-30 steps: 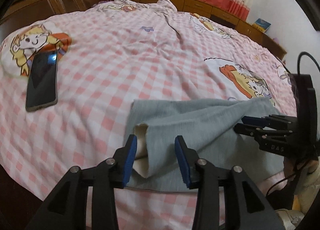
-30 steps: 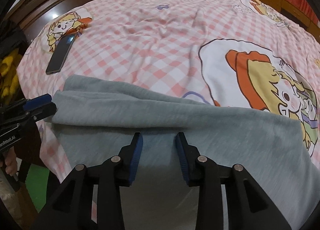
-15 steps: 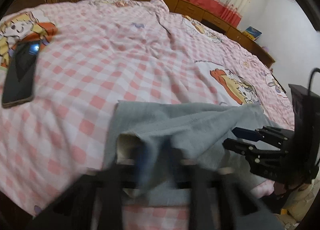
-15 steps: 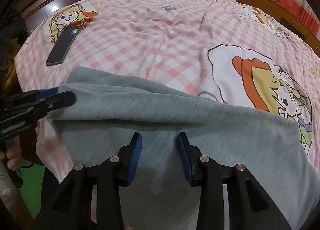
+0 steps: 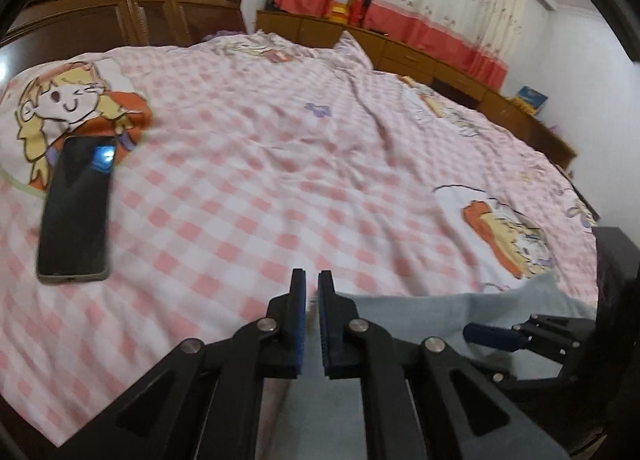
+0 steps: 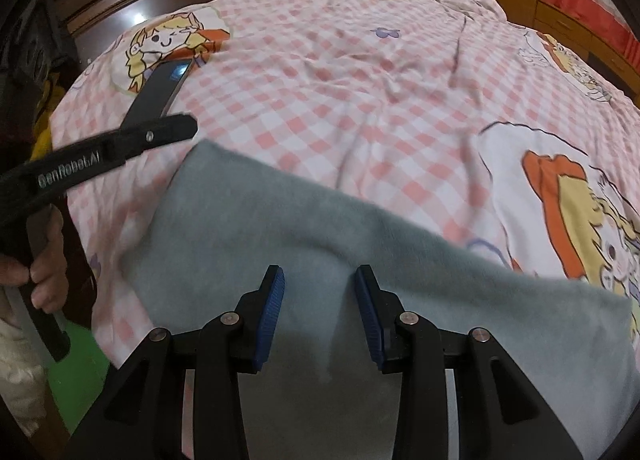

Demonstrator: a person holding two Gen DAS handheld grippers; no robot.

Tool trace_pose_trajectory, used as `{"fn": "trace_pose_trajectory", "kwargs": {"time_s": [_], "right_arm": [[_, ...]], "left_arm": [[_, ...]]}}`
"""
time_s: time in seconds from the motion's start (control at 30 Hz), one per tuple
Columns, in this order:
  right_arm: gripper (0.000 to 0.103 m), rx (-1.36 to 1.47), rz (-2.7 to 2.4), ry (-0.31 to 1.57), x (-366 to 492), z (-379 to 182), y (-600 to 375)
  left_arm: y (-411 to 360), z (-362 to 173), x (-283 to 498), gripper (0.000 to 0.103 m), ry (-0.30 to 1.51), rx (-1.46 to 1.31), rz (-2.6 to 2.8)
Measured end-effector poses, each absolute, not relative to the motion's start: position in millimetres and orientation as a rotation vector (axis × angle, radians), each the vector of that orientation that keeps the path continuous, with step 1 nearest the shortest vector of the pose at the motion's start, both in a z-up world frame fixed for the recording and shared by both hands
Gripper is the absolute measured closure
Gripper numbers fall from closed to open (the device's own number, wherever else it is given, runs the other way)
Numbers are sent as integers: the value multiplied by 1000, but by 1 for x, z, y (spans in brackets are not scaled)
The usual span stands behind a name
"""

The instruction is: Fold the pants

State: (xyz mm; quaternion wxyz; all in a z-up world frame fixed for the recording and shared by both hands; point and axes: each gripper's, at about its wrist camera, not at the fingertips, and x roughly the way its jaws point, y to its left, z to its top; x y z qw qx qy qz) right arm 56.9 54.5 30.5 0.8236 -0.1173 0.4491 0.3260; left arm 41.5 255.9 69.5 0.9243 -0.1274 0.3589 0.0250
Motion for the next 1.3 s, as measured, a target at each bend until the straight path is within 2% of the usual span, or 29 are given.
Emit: {"fn": "trace_pose_trajectory", "kwargs": {"time_s": [0.17,0.23,0.37,0.4,0.57,0.9,1.13,1.3], "right_arm": [[64,-233,691,966,74,22,67],[64,-224,684,969,79,20,69],[64,-161,674,964,76,32,60],[64,-152,666,956,75,36,56],[64,-134,619,917,54,59,20],[64,-129,353,1009,2,49,-114],[64,11,64,1058,-12,26,-229],[64,100,29,1087,-15,7,-256]], "left_arm": [[259,67,31,95,750,-295,24],[251,66,26,89,771,-257,25],[236,62,17,63,791,-213,31],[232,62,14,61,793,-201,30],[211,64,1,58,819,-143,-20],[195,48,-15,39,869,-59,40],[206,28,-19,39,921,-120,125],[209,23,-22,39,934,-124,168]]}}
